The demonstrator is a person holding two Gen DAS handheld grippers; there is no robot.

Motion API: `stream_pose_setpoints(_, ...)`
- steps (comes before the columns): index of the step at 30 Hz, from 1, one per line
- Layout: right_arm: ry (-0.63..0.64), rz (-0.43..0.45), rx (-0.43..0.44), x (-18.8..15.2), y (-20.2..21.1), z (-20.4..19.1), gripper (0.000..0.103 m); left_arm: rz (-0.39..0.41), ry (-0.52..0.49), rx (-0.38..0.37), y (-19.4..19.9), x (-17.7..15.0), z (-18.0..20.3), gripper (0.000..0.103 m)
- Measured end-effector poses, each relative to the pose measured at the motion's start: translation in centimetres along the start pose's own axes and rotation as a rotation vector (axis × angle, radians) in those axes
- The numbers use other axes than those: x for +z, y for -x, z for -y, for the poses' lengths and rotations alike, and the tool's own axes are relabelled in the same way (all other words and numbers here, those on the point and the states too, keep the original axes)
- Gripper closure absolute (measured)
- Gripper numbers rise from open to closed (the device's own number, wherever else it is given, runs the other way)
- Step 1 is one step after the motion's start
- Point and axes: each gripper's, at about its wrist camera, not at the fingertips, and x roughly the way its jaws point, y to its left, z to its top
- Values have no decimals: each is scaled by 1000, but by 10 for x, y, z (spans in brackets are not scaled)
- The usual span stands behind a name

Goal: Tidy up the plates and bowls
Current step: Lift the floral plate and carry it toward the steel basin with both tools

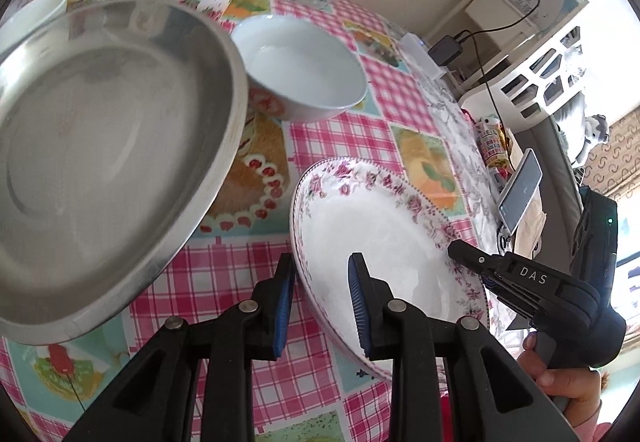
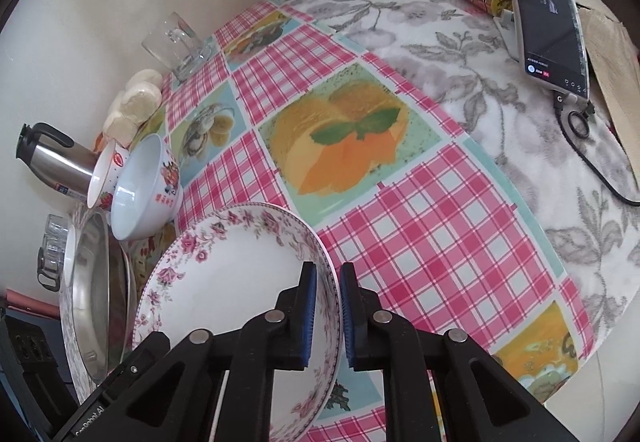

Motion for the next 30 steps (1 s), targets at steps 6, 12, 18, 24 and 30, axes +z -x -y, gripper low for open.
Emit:
stream_pose_setpoints(6,-5,14,8,0,4,0,90,28,-9,3,3,3,3,75)
stream_pose_setpoints(12,6,26,17,0,7,-4,90,44,-19,-1,8,3,3,75)
stream_pose_setpoints(18,19,73,41,2,17,-9,90,97,-45,0,23,5,8,75)
stream_pose_setpoints(24,40,148,97,3,34,-22,90,154,-48,-8,41,9,9,75)
stream_pose_setpoints(30,63,210,145,4,48,-34,90,195,-39,-29,58,11,4,75)
